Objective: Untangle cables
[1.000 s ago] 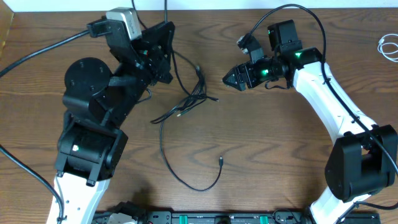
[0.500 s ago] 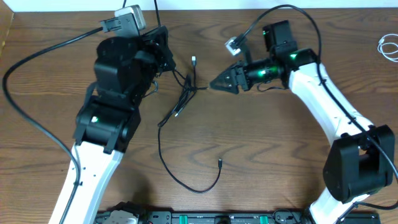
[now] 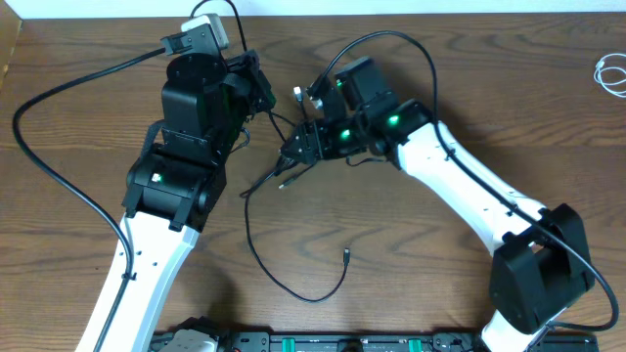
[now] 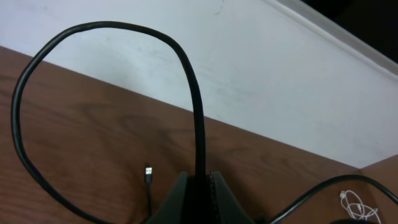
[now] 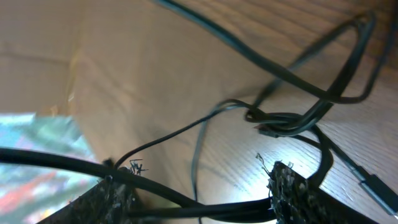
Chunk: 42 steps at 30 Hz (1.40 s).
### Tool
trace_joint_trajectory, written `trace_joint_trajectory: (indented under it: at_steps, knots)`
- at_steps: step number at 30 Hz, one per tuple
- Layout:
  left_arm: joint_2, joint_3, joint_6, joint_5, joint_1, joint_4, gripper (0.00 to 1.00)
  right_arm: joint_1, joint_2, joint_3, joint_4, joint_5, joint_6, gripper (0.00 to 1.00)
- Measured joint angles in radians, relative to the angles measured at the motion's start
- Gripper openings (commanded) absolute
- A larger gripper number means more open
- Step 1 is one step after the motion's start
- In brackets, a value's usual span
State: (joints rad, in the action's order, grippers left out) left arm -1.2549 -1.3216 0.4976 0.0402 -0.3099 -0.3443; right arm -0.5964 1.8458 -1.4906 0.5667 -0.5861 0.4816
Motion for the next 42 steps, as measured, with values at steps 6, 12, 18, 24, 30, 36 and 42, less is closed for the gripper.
trace_joint_trajectory:
  at_steps: [6, 12, 18, 24, 30, 36, 42]
  knots:
    - [0.000, 0.000, 0.000, 0.004, 0.000, -0.027, 0.08, -0.043, 0.000, 0.000, 0.000, 0.130, 0.079, 0.56]
    - [0.000, 0.000, 0.000, 0.008, 0.000, -0.053, 0.08, -0.059, 0.000, 0.000, 0.046, 0.188, 0.109, 0.32]
    - [0.000, 0.000, 0.000, 0.008, 0.001, -0.051, 0.07, -0.063, 0.000, 0.001, 0.169, 0.300, 0.114, 0.09]
    - [0.024, 0.000, 0.000, 0.010, 0.048, -0.040, 0.07, -0.033, 0.000, 0.002, 0.255, 0.459, 0.107, 0.01]
    - [0.124, 0.000, 0.000, 0.011, 0.089, -0.041, 0.08, 0.062, 0.000, 0.002, 0.244, 0.505, 0.044, 0.01]
    - [0.192, 0.000, 0.000, 0.011, 0.092, -0.037, 0.08, 0.149, 0.000, 0.003, 0.150, 0.264, -0.149, 0.18]
    - [0.144, 0.000, 0.000, 0.019, 0.092, -0.034, 0.07, 0.113, 0.000, 0.003, 0.053, -0.029, -0.237, 0.57]
